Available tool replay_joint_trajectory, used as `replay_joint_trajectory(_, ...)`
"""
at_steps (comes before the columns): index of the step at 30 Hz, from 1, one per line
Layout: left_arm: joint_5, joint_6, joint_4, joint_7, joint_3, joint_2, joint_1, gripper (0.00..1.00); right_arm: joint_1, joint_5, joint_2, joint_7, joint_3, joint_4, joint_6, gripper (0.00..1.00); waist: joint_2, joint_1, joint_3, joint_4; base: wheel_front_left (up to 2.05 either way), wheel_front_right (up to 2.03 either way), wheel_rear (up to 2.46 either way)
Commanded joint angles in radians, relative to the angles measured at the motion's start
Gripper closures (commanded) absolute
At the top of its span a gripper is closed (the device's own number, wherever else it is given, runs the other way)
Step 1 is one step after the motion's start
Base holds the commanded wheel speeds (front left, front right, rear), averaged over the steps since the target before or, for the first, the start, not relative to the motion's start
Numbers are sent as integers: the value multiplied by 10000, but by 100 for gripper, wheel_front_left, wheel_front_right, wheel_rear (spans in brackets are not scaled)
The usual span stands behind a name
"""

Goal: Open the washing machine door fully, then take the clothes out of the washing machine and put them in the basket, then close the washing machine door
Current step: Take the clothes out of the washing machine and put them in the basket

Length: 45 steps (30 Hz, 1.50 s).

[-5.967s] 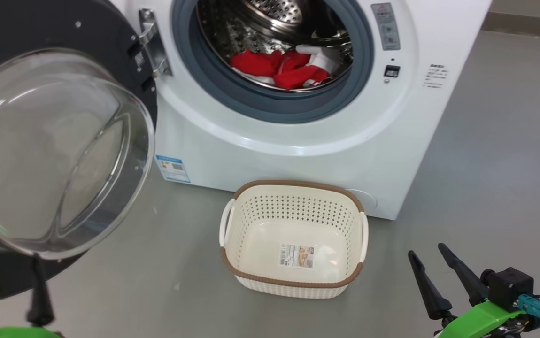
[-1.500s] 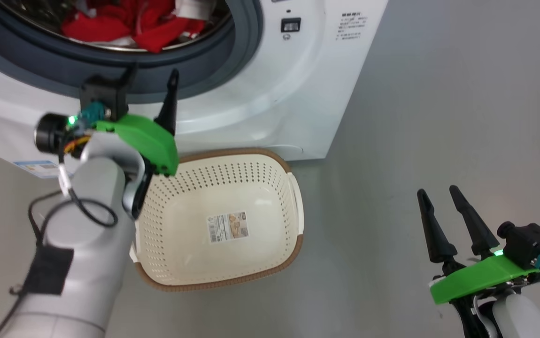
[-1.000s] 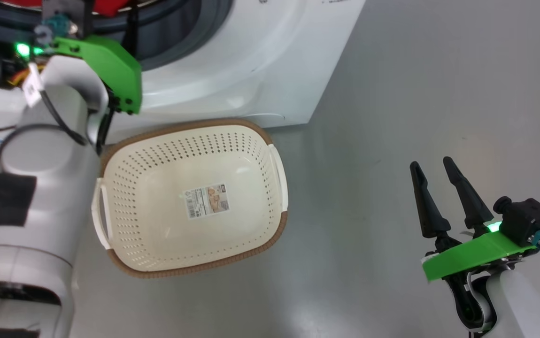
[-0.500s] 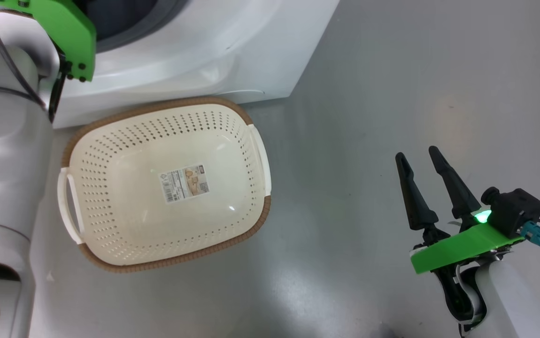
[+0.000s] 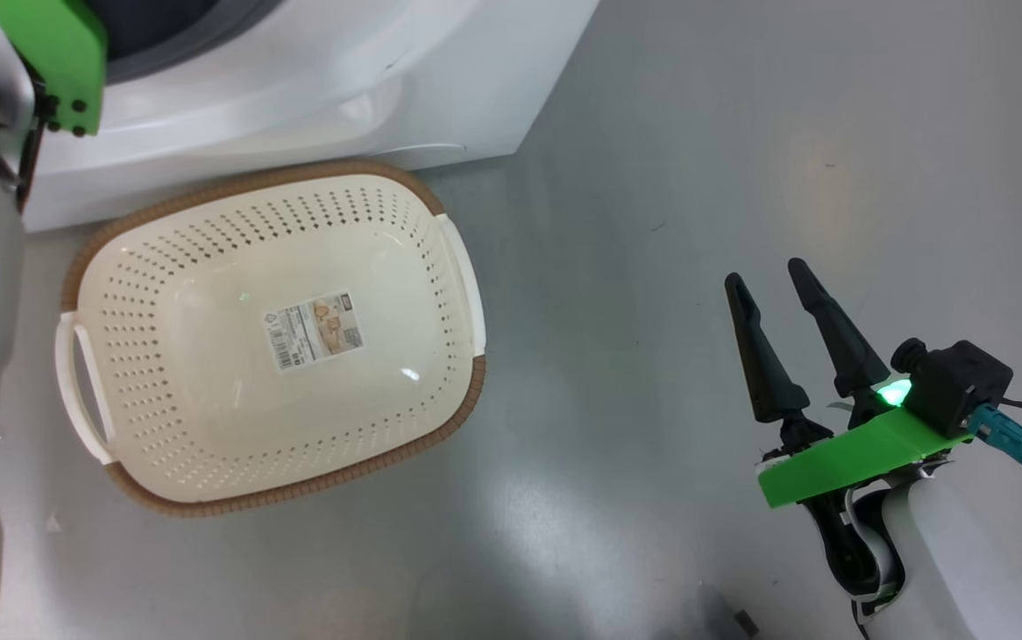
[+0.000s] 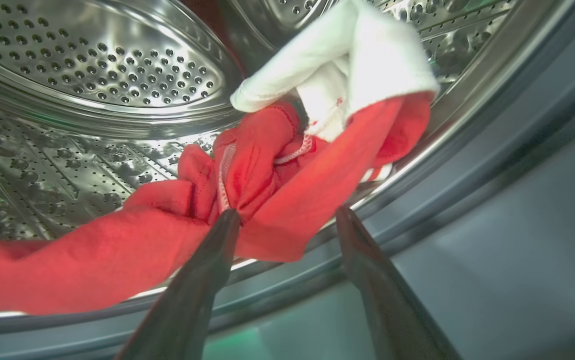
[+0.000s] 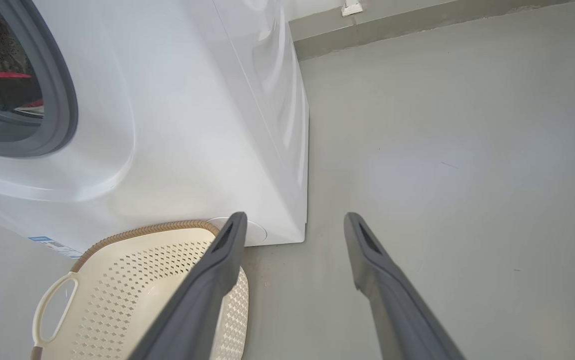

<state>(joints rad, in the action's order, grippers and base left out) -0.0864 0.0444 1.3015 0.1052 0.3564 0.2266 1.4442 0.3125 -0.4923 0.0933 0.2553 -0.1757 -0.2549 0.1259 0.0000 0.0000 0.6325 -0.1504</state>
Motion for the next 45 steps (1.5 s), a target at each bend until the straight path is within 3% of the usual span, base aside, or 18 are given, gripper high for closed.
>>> replay_joint_trajectory(1,90,-63,-148,-32,44,549,271,0,-58,-16,-17,65,-242,249,48,0,0,0,49,-62,0,0,0)
replay_joint_trajectory(9,84,-87,-130,84,203,645,299,0,-73,1,-20,65,-278,308,48,0,0,0,93,-118,0,0,0)
replay_joint_trajectory(10,74,-83,-128,99,219,655,293,4,-73,2,-14,65,-285,311,48,0,0,0,82,-122,0,0,0)
replay_joint_trajectory(11,63,-82,-126,110,234,660,280,51,-72,0,-6,65,-290,311,48,0,0,0,67,-125,0,0,0)
replay_joint_trajectory(12,53,-85,-124,113,251,663,265,91,-70,-1,4,65,-292,312,48,0,0,0,52,-124,0,0,0)
replay_joint_trajectory(13,52,-91,-123,116,275,668,246,100,-68,-1,14,65,-292,315,48,0,0,0,33,-123,0,0,0)
replay_joint_trajectory(20,-237,-72,-116,435,192,567,57,100,-122,27,78,65,-211,305,48,0,0,0,-181,20,0,0,0)
replay_joint_trajectory(32,-1460,68,-424,1523,-661,-84,-969,100,-401,39,292,65,-15,159,48,0,0,0,-907,661,0,0,0)
replay_joint_trajectory(45,-1987,90,-4306,1564,-2092,-518,-3622,100,-908,120,652,65,415,287,48,0,0,0,-1771,1325,0,0,0)
